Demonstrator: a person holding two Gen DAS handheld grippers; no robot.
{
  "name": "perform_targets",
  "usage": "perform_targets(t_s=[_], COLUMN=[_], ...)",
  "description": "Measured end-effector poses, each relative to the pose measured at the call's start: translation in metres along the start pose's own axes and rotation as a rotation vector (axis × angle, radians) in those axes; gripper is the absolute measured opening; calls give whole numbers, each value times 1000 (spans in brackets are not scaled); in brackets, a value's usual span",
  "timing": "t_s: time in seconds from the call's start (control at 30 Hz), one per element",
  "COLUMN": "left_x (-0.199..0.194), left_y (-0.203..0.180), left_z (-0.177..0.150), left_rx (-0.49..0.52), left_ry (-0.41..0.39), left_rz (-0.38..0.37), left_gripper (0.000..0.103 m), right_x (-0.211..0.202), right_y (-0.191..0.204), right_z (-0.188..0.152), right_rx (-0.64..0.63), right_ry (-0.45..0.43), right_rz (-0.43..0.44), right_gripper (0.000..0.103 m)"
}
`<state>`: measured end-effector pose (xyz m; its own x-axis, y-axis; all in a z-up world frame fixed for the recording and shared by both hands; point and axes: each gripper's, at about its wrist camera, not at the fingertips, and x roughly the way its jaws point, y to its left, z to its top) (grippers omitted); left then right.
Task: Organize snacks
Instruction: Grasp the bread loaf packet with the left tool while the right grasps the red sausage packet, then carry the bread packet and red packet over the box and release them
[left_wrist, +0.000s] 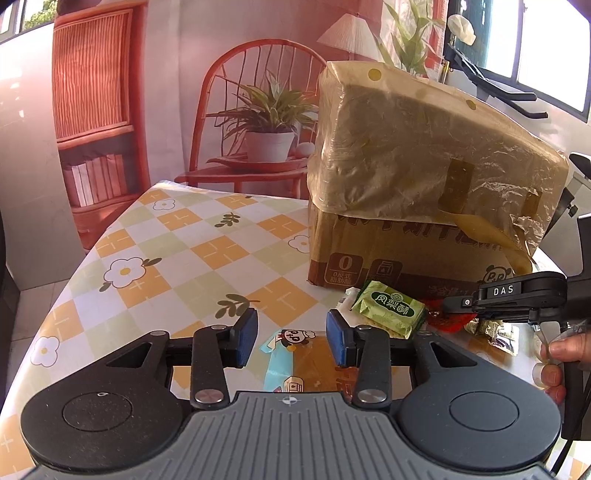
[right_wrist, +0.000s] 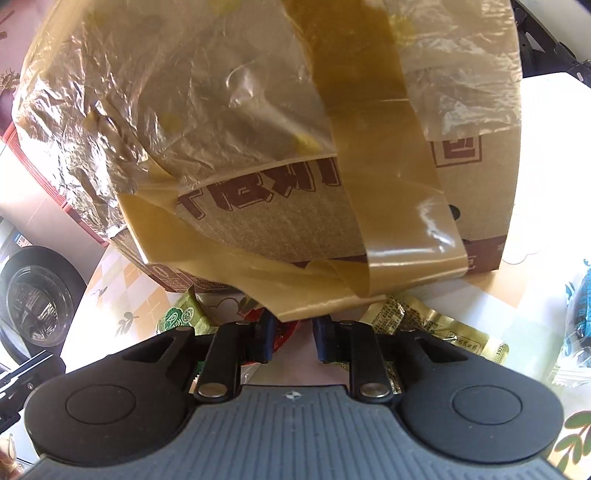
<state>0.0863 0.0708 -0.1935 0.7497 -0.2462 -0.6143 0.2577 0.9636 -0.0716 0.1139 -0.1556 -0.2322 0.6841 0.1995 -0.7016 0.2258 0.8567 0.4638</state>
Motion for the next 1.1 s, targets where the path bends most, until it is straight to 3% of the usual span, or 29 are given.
perform_targets(t_s=[0.07,0.4,0.53,0.7,1.1], left_x=[-1,9,19,34,44], left_y=[0,-6,-13,-27,-26], left_z=[-2,-16,-19,-23,-35], left_rx=[4,18,30,71,53], left_ry=[8,89,123,144,183], left_rz=[-8,-56,-64,-23,28], left_gripper=[64,79,80,84,82], right_x=[-11,-55,-69,-74,-72], right_y=[-5,-12,-17,-15,-23], right_z=[-3,-16,-21,-25,-31], right_rx=[-4,-32,-39,-57,-9], right_ry=[-20,-87,-106,-118,-113], right_rz=[2,67,78,85,107], right_gripper=[2,2,2,2,2])
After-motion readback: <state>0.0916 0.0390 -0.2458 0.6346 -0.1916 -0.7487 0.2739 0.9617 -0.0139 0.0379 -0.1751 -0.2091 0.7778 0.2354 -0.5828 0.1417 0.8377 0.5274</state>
